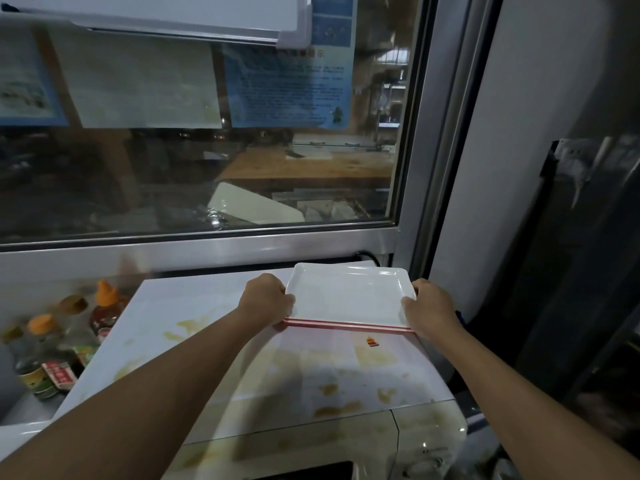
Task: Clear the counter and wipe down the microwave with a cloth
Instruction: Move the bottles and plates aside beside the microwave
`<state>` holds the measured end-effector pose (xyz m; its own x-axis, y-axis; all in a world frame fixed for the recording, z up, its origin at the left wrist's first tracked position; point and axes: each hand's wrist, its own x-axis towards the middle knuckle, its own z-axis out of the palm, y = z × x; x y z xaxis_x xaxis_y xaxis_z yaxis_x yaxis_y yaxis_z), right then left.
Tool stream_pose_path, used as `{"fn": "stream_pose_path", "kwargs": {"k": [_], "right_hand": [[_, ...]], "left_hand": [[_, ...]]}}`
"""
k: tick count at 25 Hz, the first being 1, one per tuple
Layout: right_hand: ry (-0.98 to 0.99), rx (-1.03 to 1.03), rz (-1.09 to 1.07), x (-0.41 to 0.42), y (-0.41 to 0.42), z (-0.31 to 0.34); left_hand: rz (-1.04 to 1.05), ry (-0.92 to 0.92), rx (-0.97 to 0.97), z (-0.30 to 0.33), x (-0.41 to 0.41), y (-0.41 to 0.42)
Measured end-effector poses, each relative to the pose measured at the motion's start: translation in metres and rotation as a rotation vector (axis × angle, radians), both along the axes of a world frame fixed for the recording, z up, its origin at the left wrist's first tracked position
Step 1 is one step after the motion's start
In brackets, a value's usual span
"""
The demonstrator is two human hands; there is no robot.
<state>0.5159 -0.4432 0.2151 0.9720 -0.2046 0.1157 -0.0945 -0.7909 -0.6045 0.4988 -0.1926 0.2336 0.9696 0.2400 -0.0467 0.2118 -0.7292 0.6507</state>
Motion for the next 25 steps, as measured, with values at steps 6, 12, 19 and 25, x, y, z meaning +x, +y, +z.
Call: {"fn": "stream_pose_path", "kwargs": {"k": [6,12,19,25], "right_hand": [[-0.049,0.004,0.015,-0.003,0.008,0.011],[-0.098,0.003,0.130,-0.013,0.049,0.037],[-0.164,0.028,0.286,-0.064,0.146,0.062],[-0.172,0.045,0.412,-0.138,0.241,0.081]], "left_hand": [[0.060,0.006,0.021,0.008,-0.011,-0.001],[0.168,-0.053,-0.036,0.025,-0.049,0.043],[0.276,-0.156,-0.064,0.050,-0.131,0.131],[0.378,-0.188,0.003,0.065,-0.224,0.221]]}}
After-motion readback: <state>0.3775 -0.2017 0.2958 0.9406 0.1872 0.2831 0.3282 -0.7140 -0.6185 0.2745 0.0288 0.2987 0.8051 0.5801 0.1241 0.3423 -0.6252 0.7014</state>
